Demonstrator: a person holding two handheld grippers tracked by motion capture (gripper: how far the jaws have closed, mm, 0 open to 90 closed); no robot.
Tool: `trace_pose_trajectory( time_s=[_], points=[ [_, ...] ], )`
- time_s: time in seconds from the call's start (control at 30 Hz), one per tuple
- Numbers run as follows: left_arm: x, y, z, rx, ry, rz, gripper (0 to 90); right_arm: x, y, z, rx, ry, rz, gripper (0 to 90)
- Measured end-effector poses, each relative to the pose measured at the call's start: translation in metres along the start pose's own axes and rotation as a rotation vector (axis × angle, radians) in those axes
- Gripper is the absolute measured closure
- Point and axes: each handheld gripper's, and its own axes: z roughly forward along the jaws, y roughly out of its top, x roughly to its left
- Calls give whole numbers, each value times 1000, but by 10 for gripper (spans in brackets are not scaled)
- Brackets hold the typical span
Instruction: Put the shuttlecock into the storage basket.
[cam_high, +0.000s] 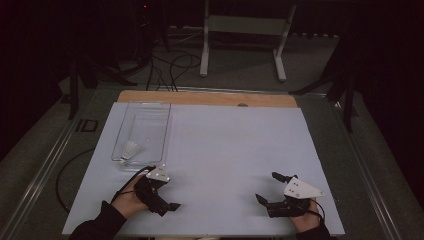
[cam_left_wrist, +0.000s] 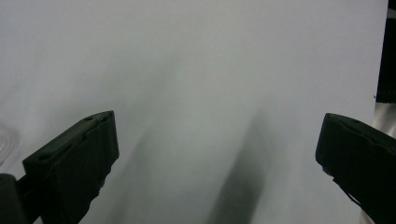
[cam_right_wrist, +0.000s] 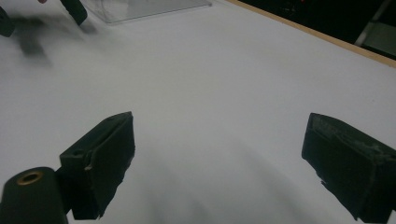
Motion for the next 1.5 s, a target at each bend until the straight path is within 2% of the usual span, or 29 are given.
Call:
trace_pose_trajectory(
  time_s=[0.37, 0.5, 0.6, 0.8, 1.0, 1.03, 1.13, 1.17, 1.37, 1.5],
  points=[
    [-2, -17, -10, -65, 30, -3, 0, 0, 0, 0, 0, 0, 0, 95],
    [-5, -22, -11, -71, 46, -2, 0, 0, 0, 0, 1, 0, 1, 95],
    [-6, -25, -11, -72, 41, -3, 0, 0, 0, 0, 1, -1, 1, 95],
    [-6, -31, -12, -75, 71, -19, 0, 0, 0, 0, 1, -1, -1, 95],
    [-6, -35, -14, -112, 110, -40, 0, 0, 0, 0, 1, 0, 3, 95],
    [-6, -36, -15, -132, 130, -55, 0, 0, 0, 0, 0, -1, 2, 95],
    [-6, -37, -16, -154, 146, -67, 0, 0, 0, 0, 1, 0, 2, 95],
    [-7, -38, -17, -165, 168, -72, 0, 0, 0, 0, 1, 0, 0, 95],
    [-10, -38, -16, -195, 182, -81, 0, -1, -1, 0, 2, 0, 0, 95],
    [-12, -37, -12, -185, 182, -66, 0, -1, -1, 0, 3, -1, -7, 95]
  ],
)
